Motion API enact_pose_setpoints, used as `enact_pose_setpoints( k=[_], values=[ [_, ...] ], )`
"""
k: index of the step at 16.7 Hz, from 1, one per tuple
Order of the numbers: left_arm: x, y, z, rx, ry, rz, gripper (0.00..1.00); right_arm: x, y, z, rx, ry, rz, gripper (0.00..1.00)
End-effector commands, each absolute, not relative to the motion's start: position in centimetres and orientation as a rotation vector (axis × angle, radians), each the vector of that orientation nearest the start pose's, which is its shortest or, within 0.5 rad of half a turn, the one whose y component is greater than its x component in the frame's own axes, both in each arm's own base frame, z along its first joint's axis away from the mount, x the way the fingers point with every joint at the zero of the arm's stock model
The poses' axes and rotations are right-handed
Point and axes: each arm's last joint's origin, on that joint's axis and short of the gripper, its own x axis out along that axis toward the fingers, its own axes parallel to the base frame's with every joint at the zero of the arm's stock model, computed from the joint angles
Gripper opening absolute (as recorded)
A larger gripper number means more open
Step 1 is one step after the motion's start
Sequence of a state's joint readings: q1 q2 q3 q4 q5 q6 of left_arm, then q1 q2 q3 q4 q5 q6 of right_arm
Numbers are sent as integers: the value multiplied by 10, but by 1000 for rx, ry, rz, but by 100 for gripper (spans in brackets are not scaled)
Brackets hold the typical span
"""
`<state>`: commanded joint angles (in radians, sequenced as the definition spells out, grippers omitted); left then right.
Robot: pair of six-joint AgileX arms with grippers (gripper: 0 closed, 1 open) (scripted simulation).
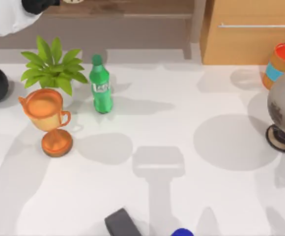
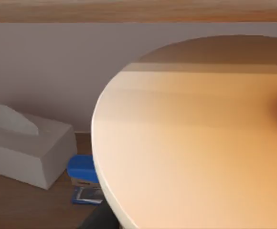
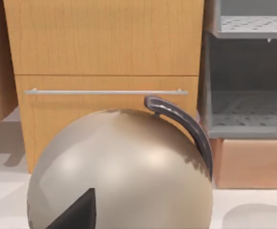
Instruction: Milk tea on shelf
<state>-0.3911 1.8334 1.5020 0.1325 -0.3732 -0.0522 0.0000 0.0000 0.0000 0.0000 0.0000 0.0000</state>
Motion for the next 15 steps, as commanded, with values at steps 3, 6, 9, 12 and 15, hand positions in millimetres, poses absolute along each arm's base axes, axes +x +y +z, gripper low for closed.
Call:
enact_pose_setpoints(
  k=[3, 6, 9, 12, 15],
  values=[
    [401, -161, 301, 32, 180, 66, 0, 106, -1, 160, 0, 0, 0, 100],
    [389, -177, 296, 43, 149, 66, 0, 106, -1, 160, 0, 0, 0, 100],
    [395, -175, 288, 47, 153, 56, 0, 106, -1, 160, 0, 0, 0, 100],
    [425, -159, 279, 41, 195, 38, 0, 106, -1, 160, 0, 0, 0, 100],
    [451, -148, 280, 10, 197, -9, 0, 106, -1, 160, 0, 0, 0, 100]
  ],
)
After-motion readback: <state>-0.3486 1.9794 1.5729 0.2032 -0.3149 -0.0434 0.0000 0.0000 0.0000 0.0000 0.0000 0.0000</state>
